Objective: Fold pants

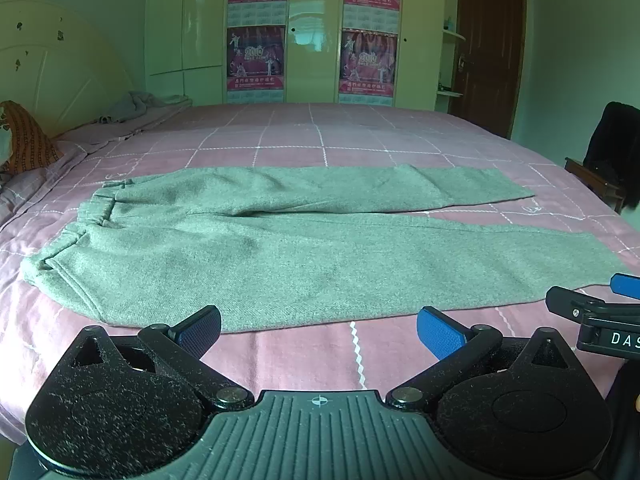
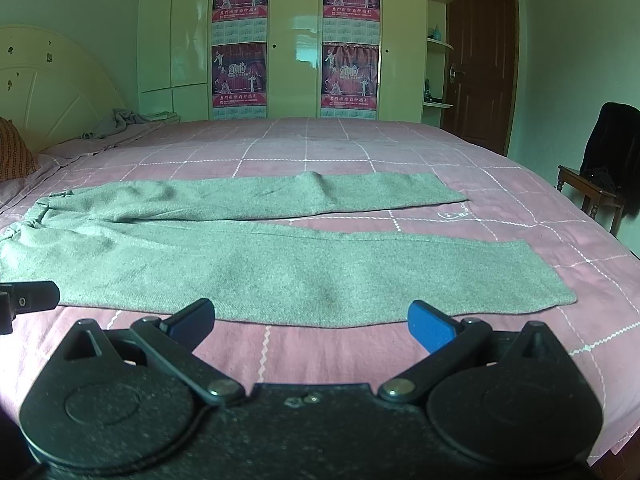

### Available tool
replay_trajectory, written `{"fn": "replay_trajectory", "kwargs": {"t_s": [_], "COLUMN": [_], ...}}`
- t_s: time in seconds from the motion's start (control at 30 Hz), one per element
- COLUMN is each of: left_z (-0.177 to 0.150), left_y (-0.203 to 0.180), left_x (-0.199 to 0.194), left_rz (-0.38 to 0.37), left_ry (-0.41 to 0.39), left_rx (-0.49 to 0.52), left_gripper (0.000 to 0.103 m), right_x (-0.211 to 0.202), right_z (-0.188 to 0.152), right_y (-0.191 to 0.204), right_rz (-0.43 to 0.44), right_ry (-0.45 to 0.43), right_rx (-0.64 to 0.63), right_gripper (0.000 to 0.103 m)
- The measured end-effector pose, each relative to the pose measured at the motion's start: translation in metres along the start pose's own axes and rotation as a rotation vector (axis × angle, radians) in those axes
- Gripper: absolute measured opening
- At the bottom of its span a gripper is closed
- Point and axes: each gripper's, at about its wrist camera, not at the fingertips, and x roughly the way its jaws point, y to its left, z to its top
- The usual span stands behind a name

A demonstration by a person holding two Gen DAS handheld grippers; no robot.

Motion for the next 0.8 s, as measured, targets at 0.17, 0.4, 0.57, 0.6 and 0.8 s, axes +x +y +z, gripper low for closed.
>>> {"fn": "replay_trajectory", "kwargs": {"t_s": [0.17,0.4,0.57,0.6,0.8], "left_z": [0.0001,0.0004,0.0005,0.0005,0.0009], "left_y": [0.0009,0.0009,0.0005,0.0005,0.0002], "left_x": [-0.0003,0.0005,0.0010,0.0011,0.0018], "left_rz": [0.000,0.000,0.001,0.001,0.002], "left_ry": [0.003,0.005,0.006,0.007,0.005], "left_rx": [-0.001,0.000,0.002,0.002,0.001], "left_gripper": [0.103,0.103,0.103,0.103,0.103], "right_x": [0.0000,0.0000,0.0000,-0.0001,0.0000], "right_z": [-0.0001,0.0002,0.0002,0.0002,0.0003], "right_y": [-0.0003,-0.0003,-0.0005,-0.0006,-0.0004], "right_rz": [-0.001,0.000,0.000,0.000,-0.001], "right_ry": [-0.001,0.000,0.001,0.001,0.001], "right_rx": [0.000,0.000,0.000,0.000,0.000], "right_gripper": [0.103,0.103,0.103,0.103,0.103]}}
